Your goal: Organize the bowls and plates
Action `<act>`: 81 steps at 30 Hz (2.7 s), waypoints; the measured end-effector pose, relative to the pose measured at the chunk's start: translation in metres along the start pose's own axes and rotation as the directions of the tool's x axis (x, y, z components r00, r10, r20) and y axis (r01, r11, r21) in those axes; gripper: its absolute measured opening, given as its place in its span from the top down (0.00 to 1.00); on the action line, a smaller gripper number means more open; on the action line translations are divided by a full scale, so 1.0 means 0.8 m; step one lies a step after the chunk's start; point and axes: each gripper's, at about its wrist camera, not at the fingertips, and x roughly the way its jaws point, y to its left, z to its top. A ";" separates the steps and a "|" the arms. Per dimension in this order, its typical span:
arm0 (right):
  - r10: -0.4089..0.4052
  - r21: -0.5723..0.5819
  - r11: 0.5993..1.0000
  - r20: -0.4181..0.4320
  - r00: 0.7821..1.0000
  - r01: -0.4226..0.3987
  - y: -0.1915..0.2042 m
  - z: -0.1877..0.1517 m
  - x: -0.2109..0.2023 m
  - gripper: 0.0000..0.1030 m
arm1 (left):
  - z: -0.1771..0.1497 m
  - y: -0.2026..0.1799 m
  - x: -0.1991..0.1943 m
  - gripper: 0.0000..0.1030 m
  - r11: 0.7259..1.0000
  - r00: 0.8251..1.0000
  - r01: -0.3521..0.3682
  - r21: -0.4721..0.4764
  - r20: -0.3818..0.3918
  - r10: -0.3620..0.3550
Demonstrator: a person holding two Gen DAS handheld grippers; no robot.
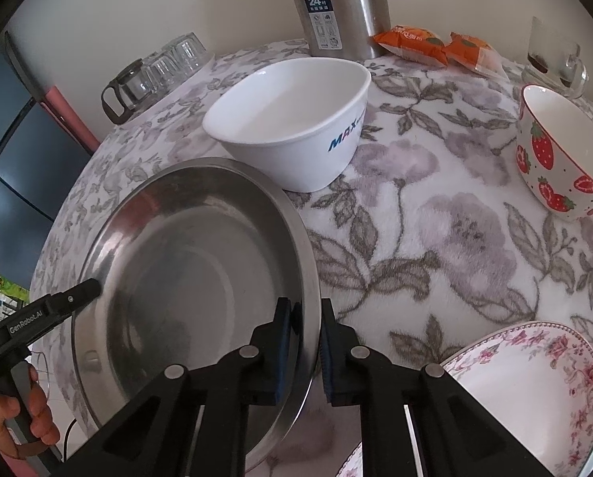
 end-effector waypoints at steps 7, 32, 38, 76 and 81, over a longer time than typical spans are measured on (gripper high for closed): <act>0.004 0.003 1.000 -0.001 1.000 -0.004 0.000 -0.001 0.000 0.86 | -0.002 -0.004 -0.002 0.75 1.000 1.000 0.011 0.008 0.000 -0.011; 0.093 0.022 0.995 0.033 0.995 -0.094 0.006 -0.001 -0.045 0.86 | 0.002 -0.014 -0.053 0.86 1.000 0.998 0.006 0.014 0.068 -0.006; 0.112 0.020 0.993 0.068 0.991 -0.114 0.005 -0.002 -0.072 0.86 | 0.003 -0.022 -0.080 0.86 1.000 0.995 0.010 0.018 0.098 -0.011; -0.126 0.328 0.944 0.305 0.944 0.020 -0.202 -0.104 -0.270 0.86 | -0.101 -0.277 -0.147 0.86 0.963 0.981 0.129 0.238 0.110 -0.158; -0.162 0.378 0.925 0.295 0.942 0.041 -0.223 -0.117 -0.272 0.86 | -0.114 -0.295 -0.131 0.86 0.975 0.988 0.124 0.187 0.071 -0.139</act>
